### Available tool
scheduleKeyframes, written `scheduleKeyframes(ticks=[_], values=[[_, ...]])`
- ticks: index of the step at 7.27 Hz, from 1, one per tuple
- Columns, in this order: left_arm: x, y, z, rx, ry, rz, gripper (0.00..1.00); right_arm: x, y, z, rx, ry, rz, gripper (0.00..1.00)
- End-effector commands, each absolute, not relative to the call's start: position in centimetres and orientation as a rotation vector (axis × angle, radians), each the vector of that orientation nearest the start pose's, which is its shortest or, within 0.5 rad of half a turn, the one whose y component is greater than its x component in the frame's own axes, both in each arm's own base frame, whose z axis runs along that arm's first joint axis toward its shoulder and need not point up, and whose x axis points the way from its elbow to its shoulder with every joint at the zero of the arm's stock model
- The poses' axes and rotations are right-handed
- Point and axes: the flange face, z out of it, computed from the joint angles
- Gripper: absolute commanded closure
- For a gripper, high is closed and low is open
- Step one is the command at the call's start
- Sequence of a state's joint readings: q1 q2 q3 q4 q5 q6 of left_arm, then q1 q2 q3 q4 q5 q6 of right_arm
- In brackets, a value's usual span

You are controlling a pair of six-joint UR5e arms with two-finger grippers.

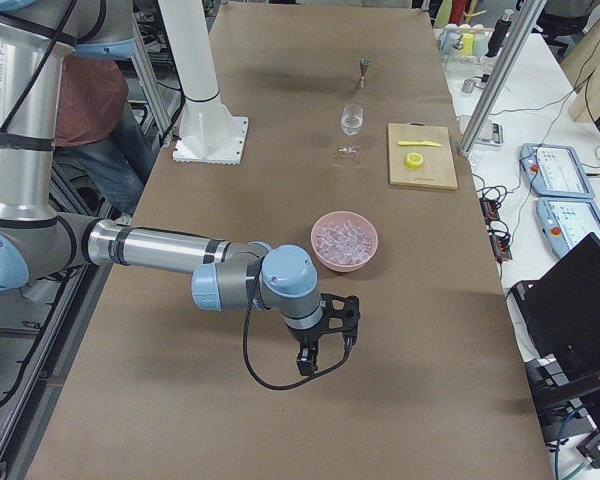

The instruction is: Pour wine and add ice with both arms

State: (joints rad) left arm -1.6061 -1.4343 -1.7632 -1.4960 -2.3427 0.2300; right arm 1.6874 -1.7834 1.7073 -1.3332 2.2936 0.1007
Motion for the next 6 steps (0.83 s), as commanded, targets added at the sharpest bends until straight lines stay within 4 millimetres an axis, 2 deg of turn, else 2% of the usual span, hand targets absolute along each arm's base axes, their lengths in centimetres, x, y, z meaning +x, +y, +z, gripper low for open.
scheduleKeyframes(ticks=[1,4,6], values=[[-7.91,-43.02,63.40,0.084,0.768,0.176,0.02,11.45,-39.72,66.68,0.179,-0.718,0.141,0.00],[-7.97,-43.00,63.34,0.085,0.768,0.175,0.02,11.39,-39.36,66.87,0.175,-0.721,0.142,0.00],[-8.01,-43.70,62.84,0.096,0.765,0.180,0.02,11.40,-39.45,66.74,0.178,-0.721,0.141,0.00]])
